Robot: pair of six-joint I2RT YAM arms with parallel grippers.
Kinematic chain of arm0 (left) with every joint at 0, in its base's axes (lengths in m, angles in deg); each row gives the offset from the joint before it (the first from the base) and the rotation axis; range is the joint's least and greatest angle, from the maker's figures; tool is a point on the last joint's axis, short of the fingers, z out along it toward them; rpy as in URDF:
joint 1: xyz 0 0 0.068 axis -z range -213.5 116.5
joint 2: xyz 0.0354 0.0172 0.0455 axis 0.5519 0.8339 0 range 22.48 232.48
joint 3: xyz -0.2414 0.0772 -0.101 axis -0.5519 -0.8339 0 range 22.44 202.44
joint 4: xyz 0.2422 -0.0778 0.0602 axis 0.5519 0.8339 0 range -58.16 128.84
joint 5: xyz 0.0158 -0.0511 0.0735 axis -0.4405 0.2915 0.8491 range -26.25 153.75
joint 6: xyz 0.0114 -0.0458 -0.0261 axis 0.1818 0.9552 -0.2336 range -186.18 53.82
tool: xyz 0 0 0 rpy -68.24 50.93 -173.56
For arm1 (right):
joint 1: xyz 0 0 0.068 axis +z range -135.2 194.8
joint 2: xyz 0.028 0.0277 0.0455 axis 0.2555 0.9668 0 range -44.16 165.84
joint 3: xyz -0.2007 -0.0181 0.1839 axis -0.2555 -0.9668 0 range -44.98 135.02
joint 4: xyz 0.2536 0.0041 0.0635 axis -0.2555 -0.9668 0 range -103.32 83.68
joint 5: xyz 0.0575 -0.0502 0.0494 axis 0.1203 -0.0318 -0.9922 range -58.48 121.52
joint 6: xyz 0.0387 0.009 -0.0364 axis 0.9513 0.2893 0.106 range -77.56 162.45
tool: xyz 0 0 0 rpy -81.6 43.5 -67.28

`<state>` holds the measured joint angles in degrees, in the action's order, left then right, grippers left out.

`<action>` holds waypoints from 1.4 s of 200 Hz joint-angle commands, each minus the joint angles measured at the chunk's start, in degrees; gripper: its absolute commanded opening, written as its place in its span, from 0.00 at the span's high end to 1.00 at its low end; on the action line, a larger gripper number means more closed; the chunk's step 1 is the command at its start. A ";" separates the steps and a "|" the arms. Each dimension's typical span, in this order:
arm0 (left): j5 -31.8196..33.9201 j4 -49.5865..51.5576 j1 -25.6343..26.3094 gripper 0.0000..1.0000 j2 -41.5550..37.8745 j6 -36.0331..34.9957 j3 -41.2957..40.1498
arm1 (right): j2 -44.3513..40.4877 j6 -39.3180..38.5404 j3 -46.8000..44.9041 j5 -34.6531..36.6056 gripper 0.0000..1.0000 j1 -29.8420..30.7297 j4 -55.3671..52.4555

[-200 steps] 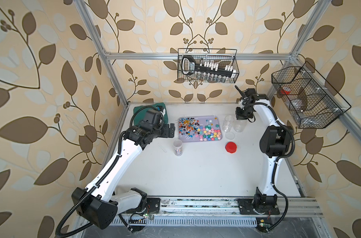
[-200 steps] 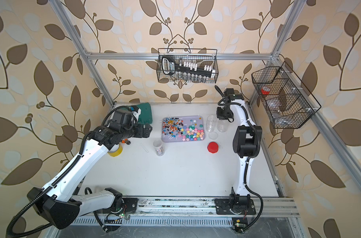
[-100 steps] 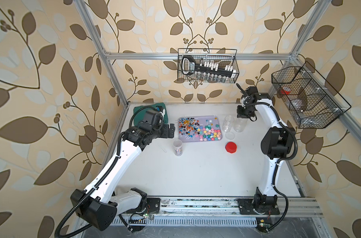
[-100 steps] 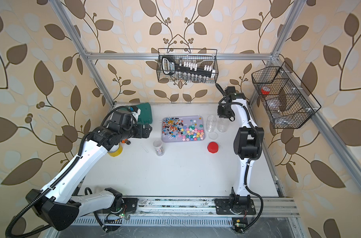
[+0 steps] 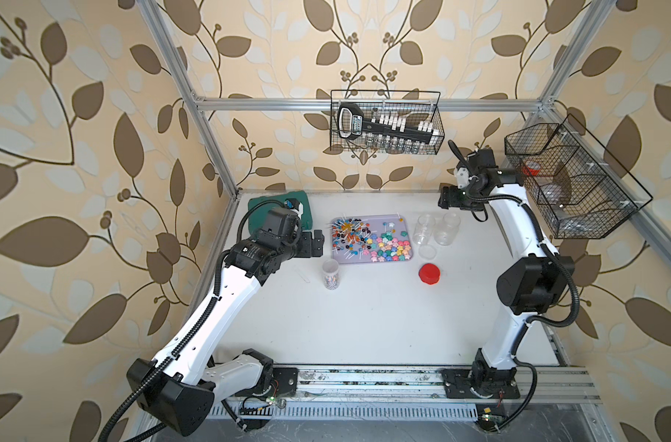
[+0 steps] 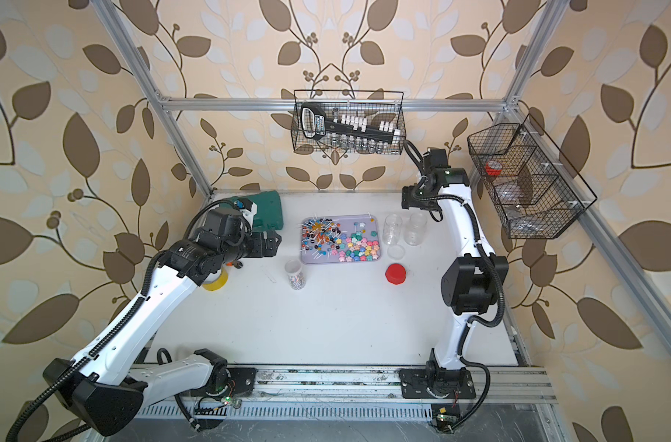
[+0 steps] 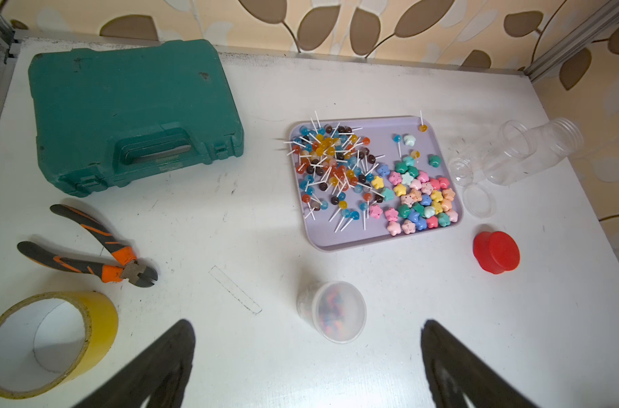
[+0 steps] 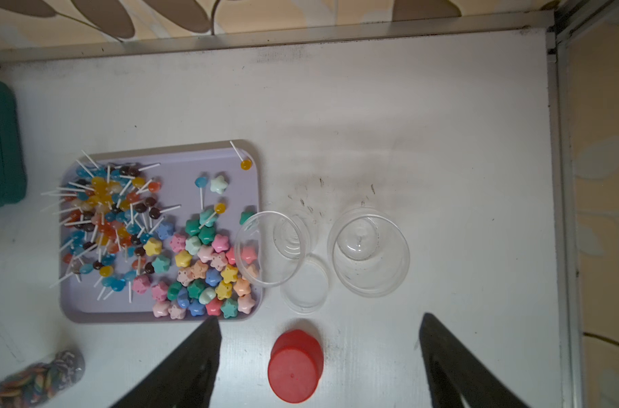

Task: Pour the candies out of the jar
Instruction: Place the jar at the center of the board, then pick up the jar from the center of the board.

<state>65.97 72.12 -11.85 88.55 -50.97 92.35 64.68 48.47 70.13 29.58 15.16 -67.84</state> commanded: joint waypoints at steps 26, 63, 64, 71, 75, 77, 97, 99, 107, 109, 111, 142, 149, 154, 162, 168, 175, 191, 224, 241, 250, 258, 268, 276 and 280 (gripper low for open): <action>0.95 -0.22 -3.30 0.01 3.44 3.12 4.85 | -8.07 -3.38 -10.33 -1.27 0.04 6.19 4.98; -3.62 1.14 -9.75 0.01 6.91 4.77 6.82 | -12.75 -3.65 -16.48 -3.29 0.04 17.49 8.99; -3.67 1.13 -9.94 0.01 6.99 4.94 6.86 | -12.80 -3.69 -16.67 -3.36 0.04 17.88 9.06; -4.19 1.36 -11.35 0.01 7.37 5.73 7.12 | -13.32 -3.74 -17.62 -3.28 0.04 20.97 9.90; -4.81 1.39 -12.28 0.01 7.60 6.21 7.20 | -13.53 -3.67 -18.21 -3.02 0.04 22.67 10.41; -5.15 1.43 -12.74 0.01 7.73 6.41 7.24 | -13.62 -3.59 -18.53 -2.95 0.04 23.44 10.68; -9.14 1.39 -17.46 0.01 8.95 8.44 7.17 | -13.53 -2.16 -20.55 -4.09 0.05 30.69 12.57; -9.62 1.39 -17.86 0.01 9.05 8.51 7.17 | -13.49 -1.87 -20.63 -4.19 0.05 31.51 12.83; -11.22 1.39 -19.54 0.01 9.63 8.96 7.04 | -13.08 -1.08 -20.97 -4.63 0.05 34.11 13.68; -11.52 1.39 -19.85 0.01 9.75 9.08 7.03 | -12.89 -0.92 -20.98 -4.69 0.05 34.69 13.92; -11.82 1.39 -20.14 0.01 9.93 9.04 7.07 | -12.74 -0.68 -20.98 -4.84 0.05 35.38 14.09; -12.80 1.12 -21.49 0.01 11.49 7.92 6.29 | -9.20 2.29 -19.42 -5.18 0.06 44.04 17.09; -13.06 0.44 -21.65 0.01 11.61 7.76 5.58 | -8.22 2.79 -19.18 -5.12 0.06 45.35 17.91; -13.32 -0.24 -21.81 0.01 11.65 7.67 4.94 | -7.45 3.13 -18.86 -5.10 0.07 46.14 18.38; -13.49 -1.15 -22.17 0.01 12.00 7.67 3.97 | -6.07 3.72 -18.17 -5.23 0.07 47.23 18.77; -13.43 -1.62 -22.31 0.01 12.39 7.60 3.61 | -4.92 4.09 -17.55 -5.64 0.08 47.90 18.96; -13.30 -1.68 -22.28 0.01 13.00 7.53 3.54 | -3.84 4.60 -16.60 -5.88 0.08 48.53 19.14; -13.53 -1.60 -22.35 0.01 14.71 7.32 3.95 | -1.23 6.02 -14.04 -5.48 0.10 49.63 19.26; -14.13 -2.59 -22.35 0.01 16.12 7.62 4.31 | 3.63 7.33 -9.02 -2.25 0.13 50.26 16.56; -14.72 -2.93 -22.36 0.01 18.51 7.98 4.61 | 5.83 7.42 -7.32 -1.12 0.13 50.26 15.19; -15.26 -2.71 -22.57 0.01 18.96 8.08 5.12 | 6.99 7.44 -6.18 -0.59 0.13 50.35 14.18; -15.39 -2.44 -22.69 0.01 19.23 8.23 5.56 | 7.96 7.38 -5.10 -0.36 0.13 50.45 13.33; -15.57 -2.30 -22.83 0.01 19.37 8.26 5.86 | 9.00 7.25 -4.02 0.23 0.13 50.67 12.49; -15.58 -2.17 -23.02 0.01 19.37 8.30 6.08 | 9.60 7.16 -3.53 0.72 0.13 50.90 12.14; -15.65 -2.09 -23.13 0.01 19.37 8.32 6.16 | 9.93 7.10 -3.35 0.63 0.13 50.99 12.00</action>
<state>51.83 70.56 -33.99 108.17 -43.48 96.46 71.92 55.09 64.34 27.99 65.30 -52.43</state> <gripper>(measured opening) 0.989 0.873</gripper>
